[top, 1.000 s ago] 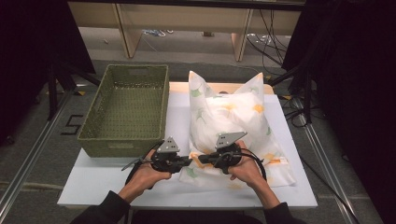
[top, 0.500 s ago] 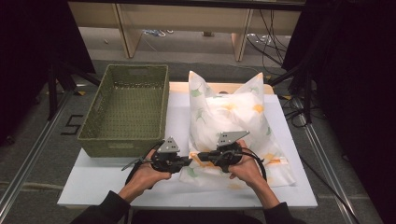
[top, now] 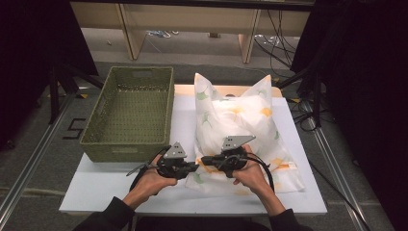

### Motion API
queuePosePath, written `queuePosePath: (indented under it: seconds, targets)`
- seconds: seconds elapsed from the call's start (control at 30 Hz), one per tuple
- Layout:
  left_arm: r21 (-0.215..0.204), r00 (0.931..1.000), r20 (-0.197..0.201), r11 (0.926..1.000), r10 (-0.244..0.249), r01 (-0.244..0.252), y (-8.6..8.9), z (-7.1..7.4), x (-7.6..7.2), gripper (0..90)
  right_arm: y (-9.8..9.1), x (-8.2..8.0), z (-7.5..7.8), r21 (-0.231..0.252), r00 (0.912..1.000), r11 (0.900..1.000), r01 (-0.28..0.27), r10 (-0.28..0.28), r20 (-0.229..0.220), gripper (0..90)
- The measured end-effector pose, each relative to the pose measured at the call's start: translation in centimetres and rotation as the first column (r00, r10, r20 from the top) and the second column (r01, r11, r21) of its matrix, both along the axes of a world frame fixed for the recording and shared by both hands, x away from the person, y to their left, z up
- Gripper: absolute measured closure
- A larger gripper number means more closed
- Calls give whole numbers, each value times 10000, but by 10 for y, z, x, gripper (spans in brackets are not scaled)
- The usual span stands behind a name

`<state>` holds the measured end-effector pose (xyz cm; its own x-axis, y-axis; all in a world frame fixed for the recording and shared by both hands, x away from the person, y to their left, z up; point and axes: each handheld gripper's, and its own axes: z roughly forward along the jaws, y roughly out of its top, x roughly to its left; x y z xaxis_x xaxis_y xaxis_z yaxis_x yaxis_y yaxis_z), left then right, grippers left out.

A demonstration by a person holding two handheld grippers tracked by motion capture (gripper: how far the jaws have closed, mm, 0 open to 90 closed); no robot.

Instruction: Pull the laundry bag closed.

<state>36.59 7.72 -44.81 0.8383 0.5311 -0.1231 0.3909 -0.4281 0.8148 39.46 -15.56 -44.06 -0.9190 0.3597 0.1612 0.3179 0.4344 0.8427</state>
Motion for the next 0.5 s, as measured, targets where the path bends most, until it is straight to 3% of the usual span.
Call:
queuePosePath:
  seconds: [0.17, 0.2, 0.27, 0.3, 0.4, 0.47, 0.5]
  targets:
    - [-48, 9999, -123, 9999, 89, -90, 0, 0, -1, 855, 1, 1, -1, 55, 9999, 10000, 75, -76, 123, 900]
    - [35, 10000, 7, 10000, -40, 40, 0, 0, 0, 855, 2, 0, -1, 77, 9996, 9999, 76, -74, -258, 900]
    - [25, 10000, 2, 10000, -33, 33, 0, 0, 0, 855, 2, 0, -1, 88, 9996, 9999, 71, -69, -269, 900]
    - [-133, 9996, -205, 9997, 195, -198, 0, 0, -2, 856, 2, -2, 0, 134, 9992, 9995, 283, -279, -296, 900]
    - [70, 10000, -40, 10000, 40, -40, 0, 0, -1, 857, 0, 1, 0, 437, 9992, 9987, 273, -259, -316, 900]
    - [-26, 9998, -151, 10000, 89, -89, -1, -1, -2, 856, -1, 0, 1, 459, 9991, 9984, 327, -315, -278, 900]
    - [-5, 10000, -53, 10000, 33, -33, -1, -1, -1, 856, 0, -1, 2, 503, 9982, 9979, 397, -373, -475, 900]
